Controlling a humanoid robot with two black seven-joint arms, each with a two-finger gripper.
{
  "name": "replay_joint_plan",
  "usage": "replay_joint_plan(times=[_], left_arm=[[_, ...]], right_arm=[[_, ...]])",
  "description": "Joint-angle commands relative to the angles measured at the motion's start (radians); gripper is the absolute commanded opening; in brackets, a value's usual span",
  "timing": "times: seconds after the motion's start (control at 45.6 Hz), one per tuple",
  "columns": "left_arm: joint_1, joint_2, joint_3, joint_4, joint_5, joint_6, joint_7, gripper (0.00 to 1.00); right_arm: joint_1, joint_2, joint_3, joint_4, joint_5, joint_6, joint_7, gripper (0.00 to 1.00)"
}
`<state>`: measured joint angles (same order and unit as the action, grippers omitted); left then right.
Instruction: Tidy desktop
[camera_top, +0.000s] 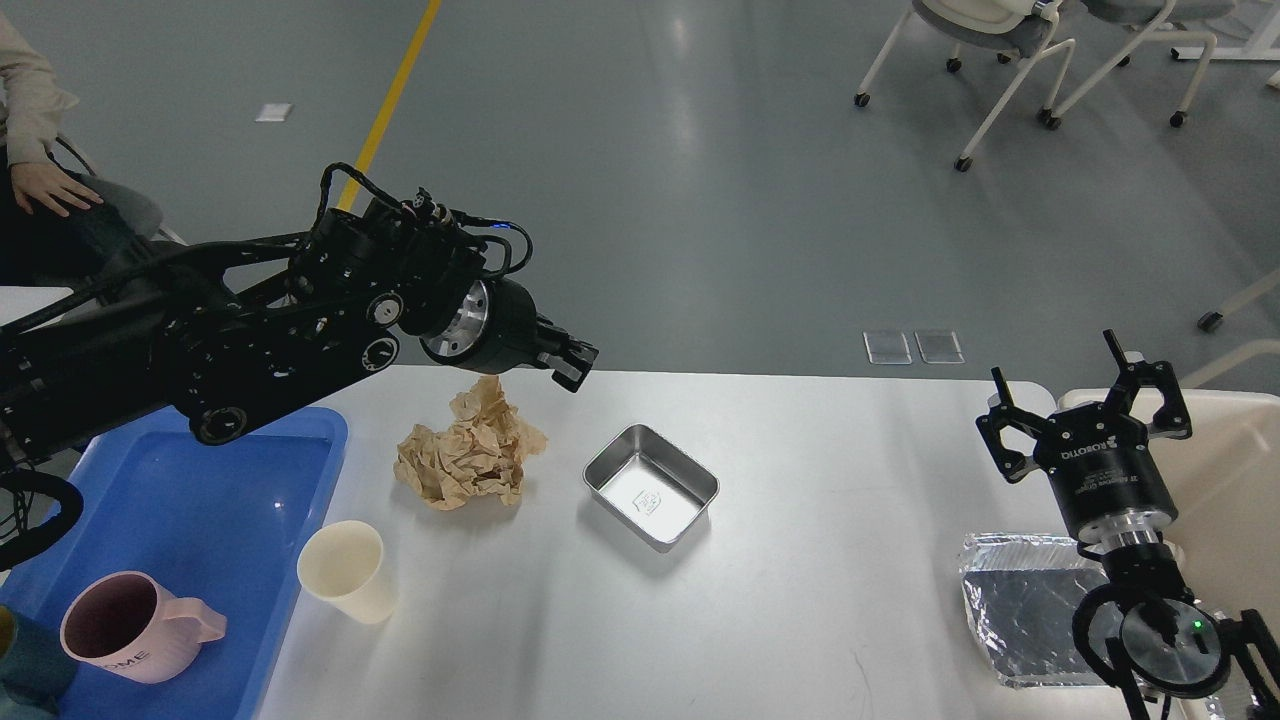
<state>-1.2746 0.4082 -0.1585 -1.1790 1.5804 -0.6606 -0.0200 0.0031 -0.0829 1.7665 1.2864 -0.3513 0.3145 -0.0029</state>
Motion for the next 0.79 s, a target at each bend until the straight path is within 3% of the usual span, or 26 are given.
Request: replay_joint_plan(times=[0.0, 0.154, 0.219, 0.263, 0.329, 0.351, 0.504, 0.768], left_arm=[[0.009, 0.004, 0.004, -0.002, 0.000, 0.004, 0.008, 0.00], [0.001, 0.011, 0.002, -0.002, 0.000, -0.002, 0.005, 0.00], [-0.006, 0.024, -0.003, -0.007, -0.002, -0.007, -0.003, 0.08], [-0.014, 0.041, -0.006, -0.019, -0.002, -0.010, -0.003, 0.26], [-0.017, 0.073, -0.032, -0.040, -0.002, 0.012, 0.002, 0.86], [-0.017, 0.087, -0.054, -0.051, -0.002, 0.018, 0.000, 0.99], [0.011, 0.273, -0.160, -0.160, -0.005, 0.035, 0.005, 0.99], [0.184, 0.797, -0.225, -0.355, -0.149, 0.142, 0.011, 0.99]], right_arm=[[0.000, 0.000, -0.001, 0.001, -0.002, 0.000, 0.000, 1.00], [0.000, -0.001, -0.001, 0.001, -0.003, -0.002, 0.000, 1.00], [0.000, -0.005, -0.002, 0.001, -0.003, -0.002, 0.000, 1.00], [-0.002, -0.005, -0.002, 0.001, -0.003, -0.002, 0.000, 1.00], [-0.006, -0.006, -0.001, -0.001, -0.003, -0.002, 0.000, 1.00], [-0.008, -0.006, -0.001, -0.001, -0.003, -0.002, 0.000, 1.00], [-0.008, -0.005, -0.007, -0.004, -0.005, 0.000, 0.000, 1.00], [-0.003, -0.001, -0.024, -0.007, -0.005, -0.002, 0.000, 1.00]])
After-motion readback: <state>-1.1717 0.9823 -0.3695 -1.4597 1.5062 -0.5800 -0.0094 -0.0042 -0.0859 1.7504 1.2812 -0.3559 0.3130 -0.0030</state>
